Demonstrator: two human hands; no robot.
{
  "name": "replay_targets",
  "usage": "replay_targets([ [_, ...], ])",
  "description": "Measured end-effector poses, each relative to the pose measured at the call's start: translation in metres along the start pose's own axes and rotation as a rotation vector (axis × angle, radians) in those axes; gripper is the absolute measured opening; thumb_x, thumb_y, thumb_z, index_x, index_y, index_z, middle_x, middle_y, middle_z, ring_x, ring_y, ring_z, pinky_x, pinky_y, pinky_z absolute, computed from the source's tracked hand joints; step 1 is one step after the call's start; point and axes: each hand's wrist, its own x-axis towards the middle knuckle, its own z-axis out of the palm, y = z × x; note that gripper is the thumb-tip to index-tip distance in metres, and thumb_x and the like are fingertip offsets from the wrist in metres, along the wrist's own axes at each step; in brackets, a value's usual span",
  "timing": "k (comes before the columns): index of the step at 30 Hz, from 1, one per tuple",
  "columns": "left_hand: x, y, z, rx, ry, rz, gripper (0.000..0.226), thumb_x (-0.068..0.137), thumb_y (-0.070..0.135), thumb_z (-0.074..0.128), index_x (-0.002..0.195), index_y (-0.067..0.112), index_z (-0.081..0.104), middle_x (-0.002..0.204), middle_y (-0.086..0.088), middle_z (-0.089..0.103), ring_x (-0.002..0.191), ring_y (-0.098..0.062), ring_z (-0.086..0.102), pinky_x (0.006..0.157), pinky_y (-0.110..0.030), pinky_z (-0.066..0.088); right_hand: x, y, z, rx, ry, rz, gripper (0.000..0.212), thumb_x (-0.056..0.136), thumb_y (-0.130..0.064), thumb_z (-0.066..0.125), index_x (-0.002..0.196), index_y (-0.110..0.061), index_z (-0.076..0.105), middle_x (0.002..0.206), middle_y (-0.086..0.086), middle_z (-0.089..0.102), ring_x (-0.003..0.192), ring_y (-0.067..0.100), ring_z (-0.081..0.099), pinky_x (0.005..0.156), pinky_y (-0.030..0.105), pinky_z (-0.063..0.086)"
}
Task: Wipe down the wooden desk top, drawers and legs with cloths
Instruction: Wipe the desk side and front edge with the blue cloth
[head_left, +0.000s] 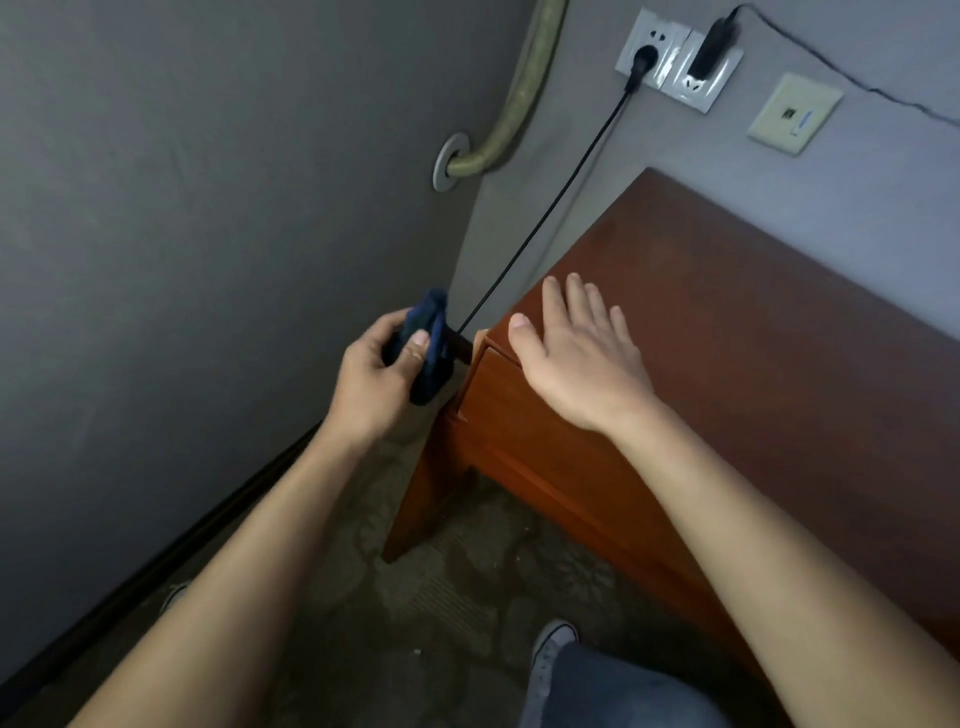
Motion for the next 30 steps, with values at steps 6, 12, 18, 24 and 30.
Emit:
replay_targets([
  [6,0.029,0.004,-0.007,-0.013,-0.146,0.028,0.027,0.103,0.022,0.059,0.128,0.029,0.067,0.117,0.005,0.073,0.107,-0.015,0.071,0.090,-0.041,0.061,0.002,0.004,0.004,-0.032,0.007,-0.006,0.073,0.102,-0.061,0.001,0.163,-0.021,-0.009,0.171,0.005,-0.012,0.157,0.019,-0.011,0.128,0.046,-0.001],
  [12,0.025,0.005,-0.004,-0.075,-0.246,-0.008,0.031,0.100,0.020,0.060,0.130,0.025,0.066,0.120,0.002,0.073,0.112,-0.015,0.070,0.092,-0.036,0.060,0.000,0.007,0.003,-0.017,0.000,-0.012,0.074,0.100,-0.063,-0.001,0.162,-0.024,-0.010,0.171,0.002,-0.013,0.156,0.015,-0.014,0.128,0.042,-0.004],
  [18,0.042,0.002,-0.009,-0.137,-0.209,-0.026,0.029,0.101,0.017,0.061,0.128,0.027,0.066,0.120,0.006,0.071,0.109,-0.007,0.070,0.087,-0.024,0.059,0.003,0.007,-0.001,0.116,-0.002,-0.016,0.077,0.095,-0.070,0.011,0.163,-0.035,-0.001,0.171,-0.012,-0.008,0.154,0.003,-0.014,0.125,0.034,-0.007],
  [24,0.046,-0.013,0.001,-0.042,-0.405,-0.047,0.030,0.101,0.029,0.063,0.131,0.030,0.067,0.115,0.014,0.074,0.108,-0.001,0.069,0.093,-0.029,0.058,0.025,0.038,-0.021,0.251,0.093,-0.041,0.049,0.099,-0.061,0.036,0.145,-0.046,0.046,0.150,-0.022,0.037,0.144,0.002,0.028,0.120,0.046,0.028],
  [30,0.053,-0.009,0.002,0.369,-0.421,0.020,0.030,0.103,0.038,0.061,0.132,0.033,0.067,0.113,0.005,0.068,0.105,-0.012,0.066,0.090,-0.039,0.057,0.057,0.031,-0.007,0.253,0.214,0.012,0.040,0.093,-0.056,0.044,0.128,-0.036,0.051,0.127,-0.015,0.036,0.130,0.010,0.036,0.114,0.047,0.032],
])
